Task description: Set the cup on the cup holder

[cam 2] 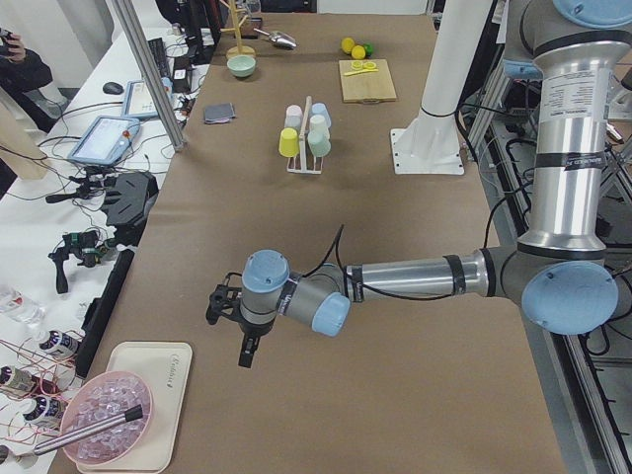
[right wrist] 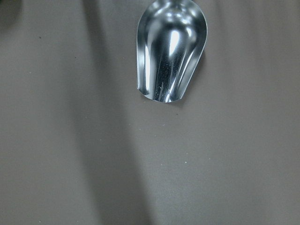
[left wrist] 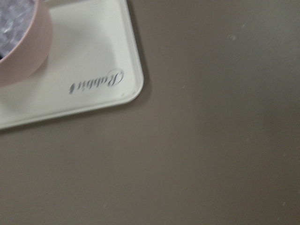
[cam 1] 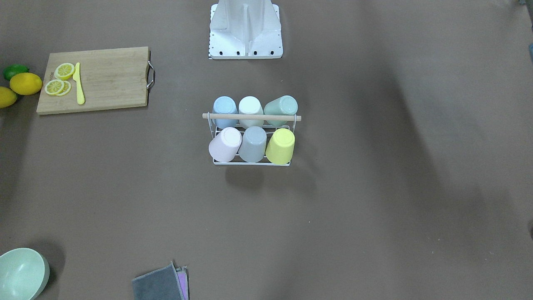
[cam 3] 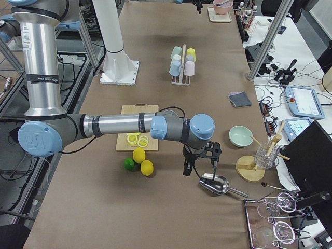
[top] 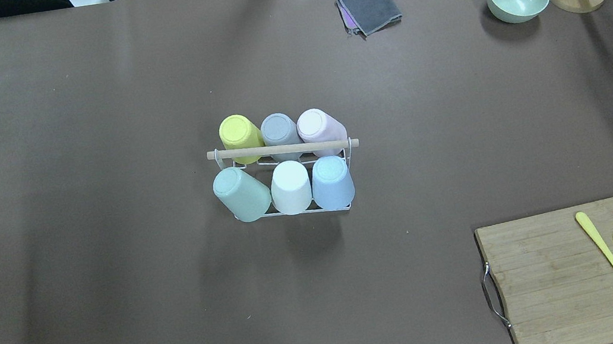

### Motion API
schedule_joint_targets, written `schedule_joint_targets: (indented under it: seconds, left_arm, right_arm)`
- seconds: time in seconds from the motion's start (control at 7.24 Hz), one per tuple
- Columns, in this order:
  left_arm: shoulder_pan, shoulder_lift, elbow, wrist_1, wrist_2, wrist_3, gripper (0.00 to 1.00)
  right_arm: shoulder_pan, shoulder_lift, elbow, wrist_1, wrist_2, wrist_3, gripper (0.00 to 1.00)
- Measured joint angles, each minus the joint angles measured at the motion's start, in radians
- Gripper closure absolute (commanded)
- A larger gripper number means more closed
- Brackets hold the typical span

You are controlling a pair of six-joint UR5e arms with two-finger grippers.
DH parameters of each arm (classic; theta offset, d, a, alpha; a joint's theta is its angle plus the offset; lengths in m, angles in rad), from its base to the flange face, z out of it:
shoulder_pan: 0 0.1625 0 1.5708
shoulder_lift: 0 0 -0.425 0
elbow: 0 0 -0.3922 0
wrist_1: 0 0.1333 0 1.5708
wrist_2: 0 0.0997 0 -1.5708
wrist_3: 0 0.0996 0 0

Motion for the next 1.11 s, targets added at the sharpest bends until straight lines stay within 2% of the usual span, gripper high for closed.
schedule_joint_targets:
  seconds: [0.28, 0.69, 0.83, 1.11]
  left_arm:
    - [-0.111, 0.064, -0.130, 0.326, -0.008, 0.124, 0.02]
    - [-0.123, 0.126, -0.304, 0.660, 0.017, 0.216, 0.02]
    - [-0.118, 0.131, -0.327, 0.705, 0.034, 0.257, 0.02]
    - [-0.107, 0.134, -0.318, 0.659, 0.026, 0.302, 0.02]
  right_arm:
    - [0.000, -0.010, 0.006, 0.001, 0.007, -0.004, 0.00]
    - [0.002, -0.029, 0.001, 0.002, 0.021, -0.008, 0.00]
    - [0.003, -0.032, 0.001, 0.002, 0.021, -0.009, 0.00]
    - [0.003, -0.033, 0.000, 0.002, 0.018, -0.010, 0.00]
